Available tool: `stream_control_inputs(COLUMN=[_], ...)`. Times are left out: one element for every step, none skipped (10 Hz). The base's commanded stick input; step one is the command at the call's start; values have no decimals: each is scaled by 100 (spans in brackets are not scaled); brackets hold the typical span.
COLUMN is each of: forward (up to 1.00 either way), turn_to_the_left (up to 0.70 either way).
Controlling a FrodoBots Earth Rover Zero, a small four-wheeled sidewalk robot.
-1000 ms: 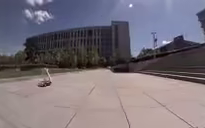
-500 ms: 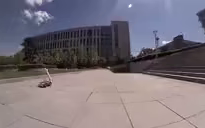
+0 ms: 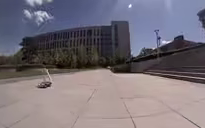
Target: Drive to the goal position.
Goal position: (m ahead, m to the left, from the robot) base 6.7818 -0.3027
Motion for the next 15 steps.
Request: stream_control_inputs(forward=[100, 100, 100, 100, 100, 100, 100, 100, 100, 100, 100, 100, 100, 100, 100], turn_to_the_left=[0, 0, 0, 0, 0, 0, 0, 0, 0, 0, 0, 0, 0, 0, 0])
